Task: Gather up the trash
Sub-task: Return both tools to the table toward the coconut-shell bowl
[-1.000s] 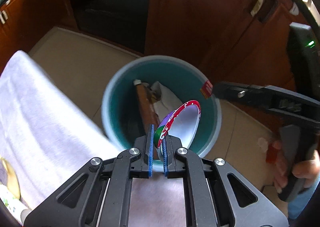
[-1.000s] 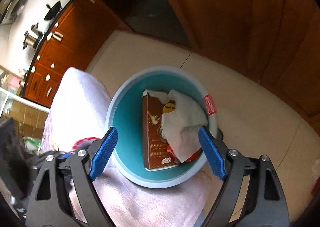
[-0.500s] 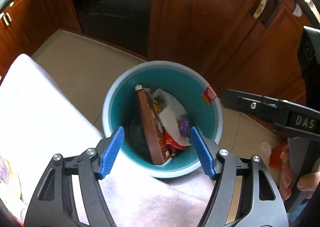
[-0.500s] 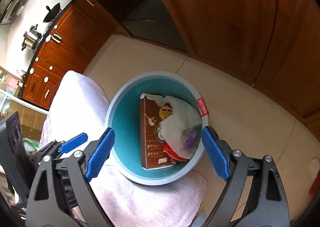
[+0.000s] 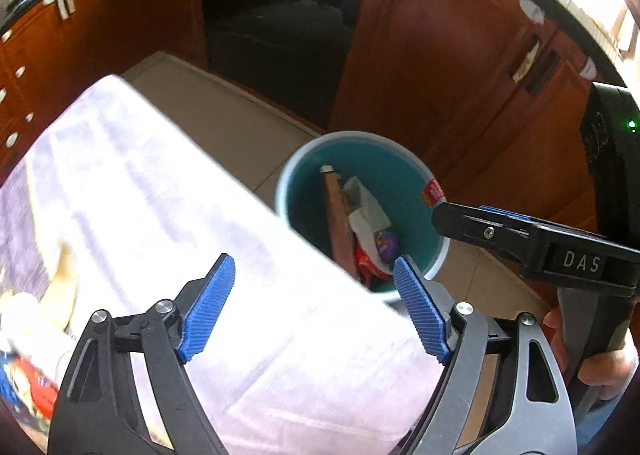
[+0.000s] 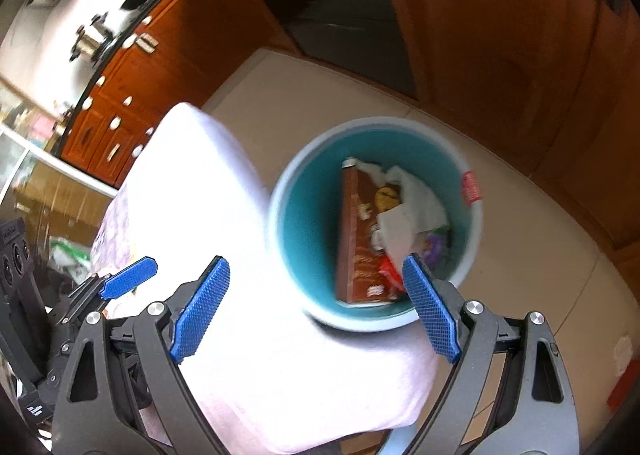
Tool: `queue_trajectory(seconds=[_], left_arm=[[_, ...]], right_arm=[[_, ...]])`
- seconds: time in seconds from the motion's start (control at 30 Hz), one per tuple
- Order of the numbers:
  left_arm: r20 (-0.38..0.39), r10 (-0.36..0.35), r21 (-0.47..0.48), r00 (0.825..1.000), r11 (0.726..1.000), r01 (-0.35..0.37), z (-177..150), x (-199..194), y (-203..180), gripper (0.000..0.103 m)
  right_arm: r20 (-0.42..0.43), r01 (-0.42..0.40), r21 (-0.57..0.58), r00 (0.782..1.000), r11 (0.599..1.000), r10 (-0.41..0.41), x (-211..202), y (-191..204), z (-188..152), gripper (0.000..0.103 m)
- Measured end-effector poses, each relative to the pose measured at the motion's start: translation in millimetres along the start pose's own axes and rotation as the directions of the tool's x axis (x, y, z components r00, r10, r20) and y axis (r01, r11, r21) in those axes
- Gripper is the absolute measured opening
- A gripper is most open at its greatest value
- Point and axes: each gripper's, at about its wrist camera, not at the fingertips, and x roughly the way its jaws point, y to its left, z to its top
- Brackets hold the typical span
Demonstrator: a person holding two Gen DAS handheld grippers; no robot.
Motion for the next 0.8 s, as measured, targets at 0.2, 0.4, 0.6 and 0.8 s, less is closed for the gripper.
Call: queue_trajectory(seconds=[0.2,0.4,0.6,0.8], left_arm=[[0.028,0.048,-0.071,0.998,0.996,-0.046,-40,-41,44,0.088],[0.065,0.108,-0.162,0.992,0.982,-0.096,-79,-81,93,0.094],[0.063,0.17,-0.249,0.984,0.957,-0.149,-123,-112,142,0.094],[0.008,0.147,-0.345,0.989,0.929,-0.135,-168,-110,182,0.094]], right_arm=[[-0.038,-0.041,-0.101,0.999,0.994,0.037,4,59,-22,0.086],[-0.096,-0.082,-0.186,0.993,0.979,0.065,16,116,-45,0.086],[-0.159,-0.108,-0.279,0.985,0.954,0.065,29,168,-72,0.086],[-0.194,-0.109,-0.339,0.98,0.934,0.044,40,198,-87,0.086]])
